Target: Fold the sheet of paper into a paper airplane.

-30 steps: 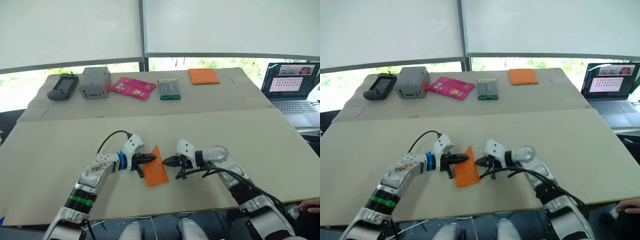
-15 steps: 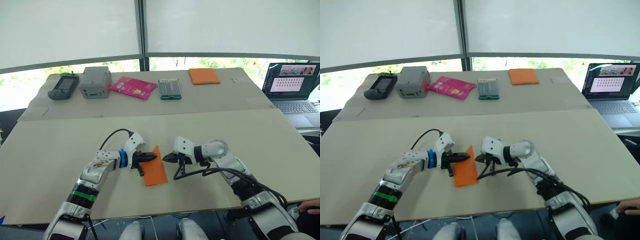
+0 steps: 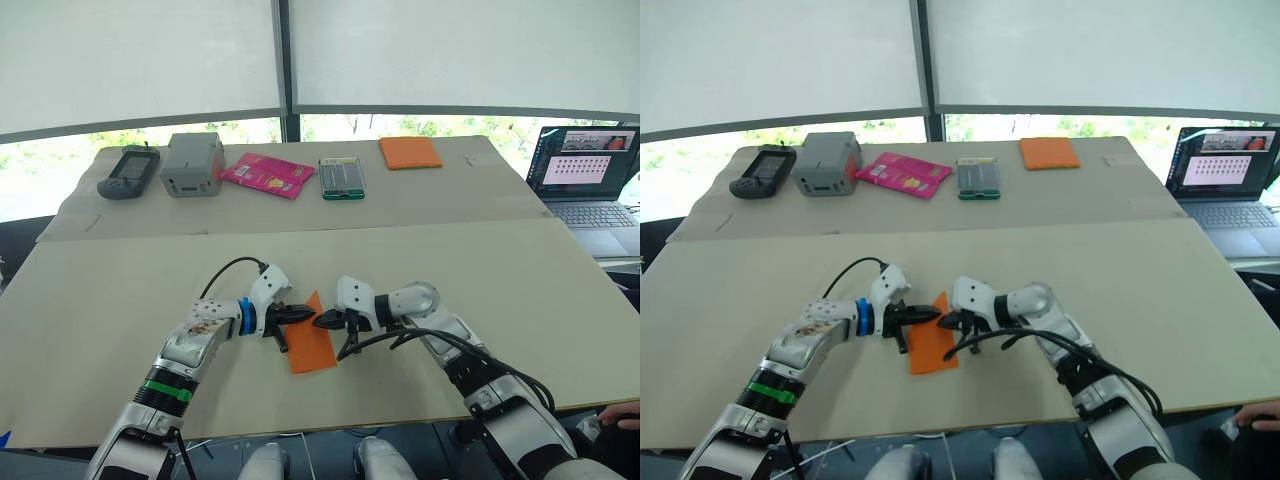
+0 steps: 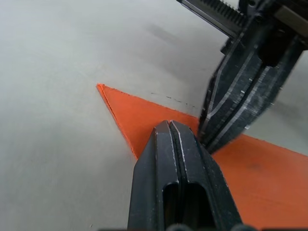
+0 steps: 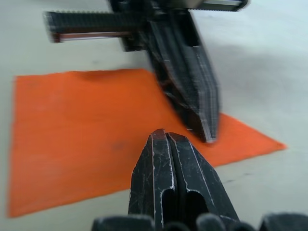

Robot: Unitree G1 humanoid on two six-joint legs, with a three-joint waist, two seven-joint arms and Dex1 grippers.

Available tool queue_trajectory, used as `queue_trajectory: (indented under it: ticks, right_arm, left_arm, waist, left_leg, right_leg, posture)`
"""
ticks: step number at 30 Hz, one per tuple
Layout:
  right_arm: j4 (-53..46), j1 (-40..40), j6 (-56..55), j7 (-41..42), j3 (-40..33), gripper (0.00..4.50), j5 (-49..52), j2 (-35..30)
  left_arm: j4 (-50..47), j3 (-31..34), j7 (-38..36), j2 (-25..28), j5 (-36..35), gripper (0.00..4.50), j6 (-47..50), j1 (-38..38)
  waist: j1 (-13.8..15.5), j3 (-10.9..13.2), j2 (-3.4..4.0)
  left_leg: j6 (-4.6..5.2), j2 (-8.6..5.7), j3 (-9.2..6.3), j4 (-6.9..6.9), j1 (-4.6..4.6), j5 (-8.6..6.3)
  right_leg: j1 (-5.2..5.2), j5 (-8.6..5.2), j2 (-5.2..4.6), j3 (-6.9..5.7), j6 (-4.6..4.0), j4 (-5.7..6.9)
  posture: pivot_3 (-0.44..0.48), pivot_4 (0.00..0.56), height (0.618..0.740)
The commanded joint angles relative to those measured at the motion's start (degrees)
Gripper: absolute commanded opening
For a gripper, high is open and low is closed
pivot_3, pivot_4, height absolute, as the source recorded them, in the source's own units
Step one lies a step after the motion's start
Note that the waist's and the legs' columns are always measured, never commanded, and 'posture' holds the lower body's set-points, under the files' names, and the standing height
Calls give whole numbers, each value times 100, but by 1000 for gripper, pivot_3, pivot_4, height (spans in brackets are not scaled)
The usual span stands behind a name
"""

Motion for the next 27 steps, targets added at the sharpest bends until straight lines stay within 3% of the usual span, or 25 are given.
queue_trajectory:
  ticks: [1, 12, 18, 27]
  right_arm:
    - [-657, 418, 557, 356, 213, 0, 109, -280]
    - [-1967, 1214, 1455, 518, 73, 0, 643, -970]
    - [-2420, 808, 2204, 295, -688, 0, 1577, -859]
    - [-1642, 352, 1577, -637, -276, 0, 648, -449]
  left_arm:
    - [303, -154, 2, 136, 286, 18, 94, 89]
    - [314, -192, -83, 95, 300, 18, 106, 115]
    - [283, -146, -104, 119, 286, 18, 115, 146]
    - [405, 60, 97, 61, 282, 18, 89, 28]
  waist:
    - [-7, -1, 1]
    - [-5, -2, -2]
    - [-11, 0, -4]
    - [-6, 0, -4]
  left_leg:
    - [0, 0, 1, 0, 0, 0]
    - [0, 1, 7, 0, 12, 0]
    - [0, 0, 7, 1, -7, 0]
    - [0, 4, 8, 0, -10, 0]
  right_leg:
    - [0, -1, -2, 0, 2, 0]
    - [4, -8, -3, -1, 13, -1]
    - [-7, -9, -8, 0, 15, -6]
    - [-13, -9, 4, -3, 13, -3]
  posture:
    - [0, 150, 740]
    - [0, 150, 740]
    - [0, 150, 740]
    - [0, 150, 740]
